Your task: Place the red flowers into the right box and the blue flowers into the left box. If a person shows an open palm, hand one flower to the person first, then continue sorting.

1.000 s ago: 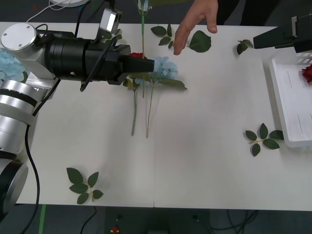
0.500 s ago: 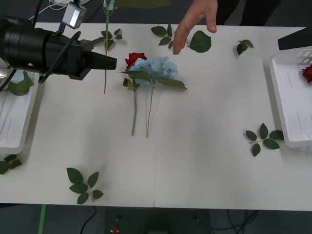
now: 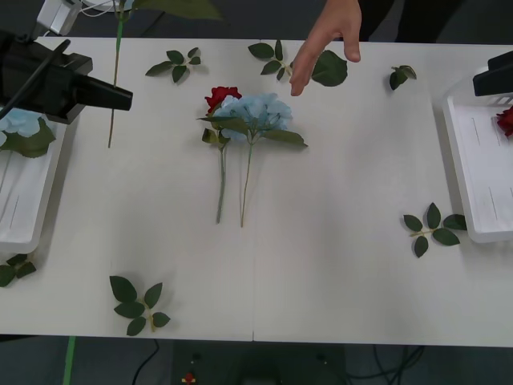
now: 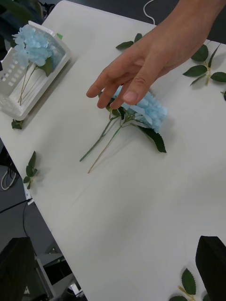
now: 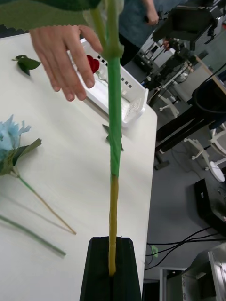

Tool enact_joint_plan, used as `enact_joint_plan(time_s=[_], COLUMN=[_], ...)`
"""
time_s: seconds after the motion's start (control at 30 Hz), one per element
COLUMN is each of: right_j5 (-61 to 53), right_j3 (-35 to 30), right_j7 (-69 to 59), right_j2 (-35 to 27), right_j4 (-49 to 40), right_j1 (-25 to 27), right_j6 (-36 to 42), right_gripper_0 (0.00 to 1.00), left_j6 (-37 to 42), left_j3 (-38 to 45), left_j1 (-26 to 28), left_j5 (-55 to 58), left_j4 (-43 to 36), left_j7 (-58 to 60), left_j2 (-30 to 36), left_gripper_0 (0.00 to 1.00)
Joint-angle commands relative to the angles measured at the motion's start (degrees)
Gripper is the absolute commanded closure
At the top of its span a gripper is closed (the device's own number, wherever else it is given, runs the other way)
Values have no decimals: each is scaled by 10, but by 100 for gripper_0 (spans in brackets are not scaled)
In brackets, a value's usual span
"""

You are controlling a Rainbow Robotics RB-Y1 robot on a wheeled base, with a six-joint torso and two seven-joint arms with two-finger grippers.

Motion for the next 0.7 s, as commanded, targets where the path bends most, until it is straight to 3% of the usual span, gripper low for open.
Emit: enact_joint_plan(time_s=[0.03,0.27,0.7], right_j5=[-27,-49,-54], right_j3=[-39,-40,-40], right_j7=[63,106,126], right_j2=[-35,-34,-33], right_j4=[5,4,4], right_j1=[43,69,71], right_j6=[-6,-17,-18], right_gripper_0=[0,0,0], left_j6=[4,4,-6], left_j3=[-15,-15,-15], left_j1=[-21,-21,-21], left_j5=[12,15,16], left_j4=[-12,-5,-2], left_j7=[72,81,86], left_j2=[62,78,82], left_gripper_0=[100,100,100])
